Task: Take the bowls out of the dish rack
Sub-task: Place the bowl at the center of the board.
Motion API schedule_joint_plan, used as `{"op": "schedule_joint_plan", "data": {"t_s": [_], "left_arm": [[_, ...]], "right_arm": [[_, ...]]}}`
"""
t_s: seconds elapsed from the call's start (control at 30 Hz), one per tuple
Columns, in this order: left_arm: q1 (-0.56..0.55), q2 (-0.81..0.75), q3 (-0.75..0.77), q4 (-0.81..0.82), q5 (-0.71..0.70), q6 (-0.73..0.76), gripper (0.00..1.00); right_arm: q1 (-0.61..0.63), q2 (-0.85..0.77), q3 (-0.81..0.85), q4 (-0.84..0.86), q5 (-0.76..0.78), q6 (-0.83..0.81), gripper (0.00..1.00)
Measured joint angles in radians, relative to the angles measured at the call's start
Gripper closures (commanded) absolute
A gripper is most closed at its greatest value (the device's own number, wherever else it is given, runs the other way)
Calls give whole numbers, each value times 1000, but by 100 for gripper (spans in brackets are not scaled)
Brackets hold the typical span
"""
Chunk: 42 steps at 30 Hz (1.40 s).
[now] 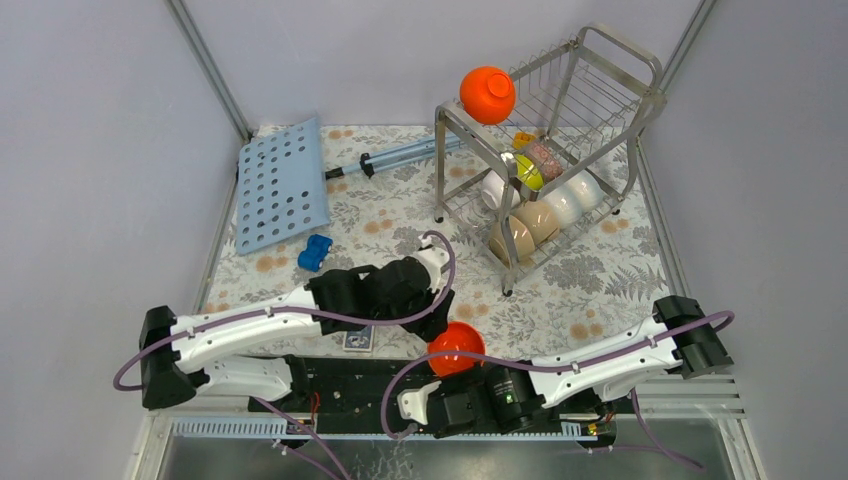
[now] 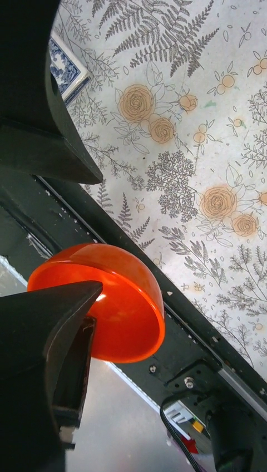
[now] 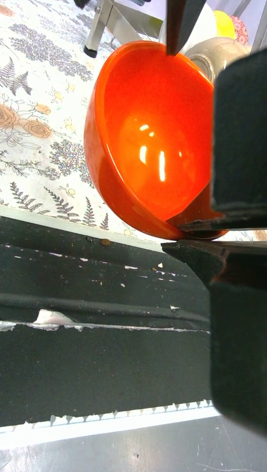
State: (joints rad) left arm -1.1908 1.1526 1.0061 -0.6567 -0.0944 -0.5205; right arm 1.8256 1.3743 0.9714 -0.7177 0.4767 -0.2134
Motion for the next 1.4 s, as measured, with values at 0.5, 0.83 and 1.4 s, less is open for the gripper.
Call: {"op": "schedule_joint_plan", "data": {"t_s": [0.5,0.83,1.4], "left_arm": [[-95,85,0,-8,-43,-38,68],[-111,115,0,-16,-77,-49,100],[-97,68,-16,-26,-185,-151,100]], "right_arm": [[1,2,13,-7,0,12,100],[1,2,23,-7,1,12,99],[2,-1,113,28,27,206,0]]}}
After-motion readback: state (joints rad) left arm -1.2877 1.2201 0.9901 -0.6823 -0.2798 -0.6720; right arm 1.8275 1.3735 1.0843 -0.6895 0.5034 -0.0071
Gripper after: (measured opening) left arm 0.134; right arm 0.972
